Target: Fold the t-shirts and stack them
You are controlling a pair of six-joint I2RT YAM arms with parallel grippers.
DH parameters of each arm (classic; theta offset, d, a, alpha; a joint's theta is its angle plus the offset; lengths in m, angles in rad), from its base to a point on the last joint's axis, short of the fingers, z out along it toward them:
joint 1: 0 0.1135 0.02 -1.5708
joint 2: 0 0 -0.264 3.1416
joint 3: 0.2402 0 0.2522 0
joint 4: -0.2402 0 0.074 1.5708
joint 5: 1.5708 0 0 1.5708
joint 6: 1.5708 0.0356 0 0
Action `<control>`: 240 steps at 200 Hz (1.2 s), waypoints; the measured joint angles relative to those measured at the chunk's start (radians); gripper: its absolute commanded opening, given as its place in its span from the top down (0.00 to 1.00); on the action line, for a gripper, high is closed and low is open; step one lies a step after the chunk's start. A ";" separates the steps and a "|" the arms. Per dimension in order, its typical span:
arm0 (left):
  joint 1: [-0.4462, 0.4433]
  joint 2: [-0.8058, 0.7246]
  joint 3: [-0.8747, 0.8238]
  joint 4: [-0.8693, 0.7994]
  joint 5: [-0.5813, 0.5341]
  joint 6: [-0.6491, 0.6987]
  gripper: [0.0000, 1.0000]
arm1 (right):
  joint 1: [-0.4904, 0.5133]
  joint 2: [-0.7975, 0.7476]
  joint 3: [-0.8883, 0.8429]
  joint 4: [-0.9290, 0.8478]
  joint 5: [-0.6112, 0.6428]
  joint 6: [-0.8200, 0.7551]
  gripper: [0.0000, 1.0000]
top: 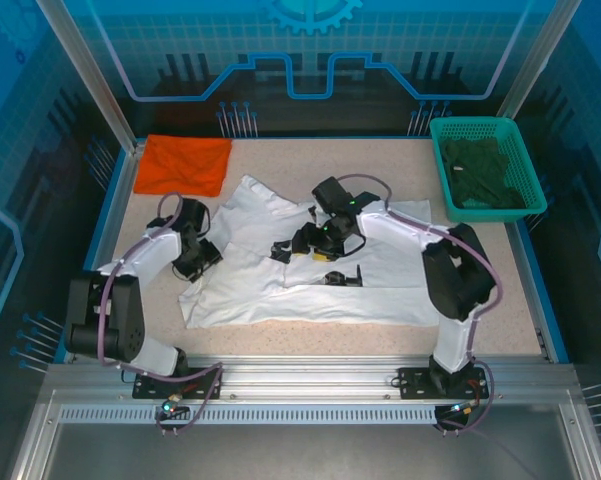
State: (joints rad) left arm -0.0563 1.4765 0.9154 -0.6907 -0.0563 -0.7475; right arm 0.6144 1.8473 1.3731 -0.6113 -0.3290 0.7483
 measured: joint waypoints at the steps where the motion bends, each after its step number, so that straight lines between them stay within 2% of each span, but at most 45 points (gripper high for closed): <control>1: 0.001 -0.001 0.003 0.000 0.000 0.000 0.57 | 0.000 -0.003 -0.002 0.000 0.001 0.000 0.41; 27: 0.030 -0.006 0.079 0.015 0.004 0.032 0.68 | -0.028 -0.094 -0.100 0.018 0.035 0.006 0.45; 46: 0.043 0.040 0.092 0.031 0.013 0.048 0.73 | -0.087 -0.108 -0.167 -0.003 0.080 0.004 0.47; 102: 0.053 0.200 0.083 0.053 0.009 0.077 0.76 | -0.327 -0.114 -0.264 -0.056 0.180 -0.040 0.48; 145: 0.103 0.243 0.084 0.053 -0.064 0.123 0.75 | -0.436 -0.100 -0.264 -0.080 0.214 -0.084 0.44; 165: 0.129 0.243 0.084 0.053 -0.090 0.134 0.71 | -0.476 -0.069 -0.264 -0.080 0.219 -0.098 0.43; 209: 0.151 0.261 0.130 0.037 -0.150 0.156 0.64 | -0.486 -0.027 -0.232 -0.106 0.225 -0.125 0.37; 240: 0.151 0.246 0.227 0.018 -0.119 0.161 0.61 | -0.486 -0.038 -0.208 -0.122 0.216 -0.123 0.32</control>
State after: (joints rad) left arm 0.0944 1.7222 1.1419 -0.6724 -0.1749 -0.5869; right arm 0.1287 1.8091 1.1652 -0.7338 -0.1127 0.6254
